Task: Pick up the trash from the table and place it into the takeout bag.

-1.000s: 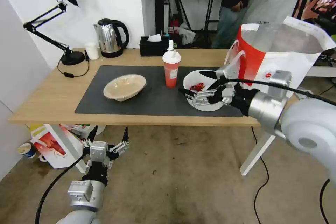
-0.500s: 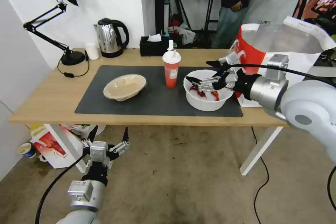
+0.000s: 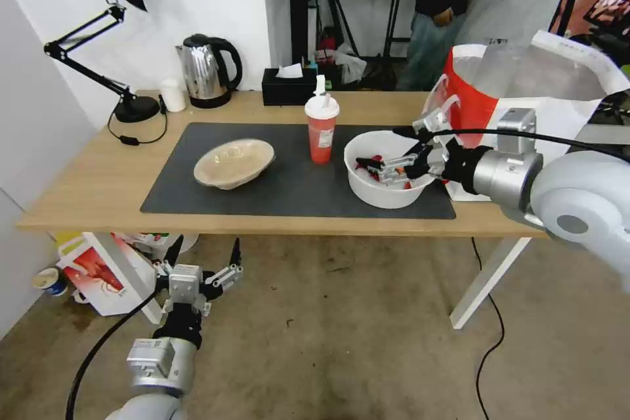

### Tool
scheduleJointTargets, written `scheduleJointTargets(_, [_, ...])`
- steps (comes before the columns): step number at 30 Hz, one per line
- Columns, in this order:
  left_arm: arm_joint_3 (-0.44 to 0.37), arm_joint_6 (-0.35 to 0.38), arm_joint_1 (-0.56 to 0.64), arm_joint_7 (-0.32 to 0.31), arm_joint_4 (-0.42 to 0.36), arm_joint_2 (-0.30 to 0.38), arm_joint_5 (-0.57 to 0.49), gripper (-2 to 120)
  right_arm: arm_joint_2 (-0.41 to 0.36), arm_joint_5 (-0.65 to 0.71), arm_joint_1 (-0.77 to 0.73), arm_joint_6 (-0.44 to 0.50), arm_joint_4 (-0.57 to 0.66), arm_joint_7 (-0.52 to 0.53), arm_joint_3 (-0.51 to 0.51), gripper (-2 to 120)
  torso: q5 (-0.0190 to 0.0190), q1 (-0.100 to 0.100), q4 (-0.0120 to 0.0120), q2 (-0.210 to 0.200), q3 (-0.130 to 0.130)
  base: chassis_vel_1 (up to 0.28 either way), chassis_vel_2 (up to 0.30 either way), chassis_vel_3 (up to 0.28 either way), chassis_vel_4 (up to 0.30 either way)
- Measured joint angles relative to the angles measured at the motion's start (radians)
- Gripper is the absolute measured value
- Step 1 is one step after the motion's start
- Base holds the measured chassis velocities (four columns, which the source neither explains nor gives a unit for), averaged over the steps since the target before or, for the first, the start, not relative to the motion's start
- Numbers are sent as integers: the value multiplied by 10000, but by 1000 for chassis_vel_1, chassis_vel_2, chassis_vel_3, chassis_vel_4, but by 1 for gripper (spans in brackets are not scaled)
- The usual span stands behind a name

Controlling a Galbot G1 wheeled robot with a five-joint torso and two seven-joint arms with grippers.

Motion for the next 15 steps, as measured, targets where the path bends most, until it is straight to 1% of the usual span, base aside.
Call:
scheduleJointTargets(4, [0, 0, 0, 0, 0, 0, 0, 100, -38, 172, 205, -234, -52, 16, -371, 100, 1, 0, 0, 0, 0, 0, 0, 0, 0])
scheduleJointTargets(15, [0, 0, 0, 0, 0, 0, 0, 100, -189, 661, 626, -592, -315, 11, -698, 100, 1, 0, 0, 0, 0, 0, 0, 0, 0])
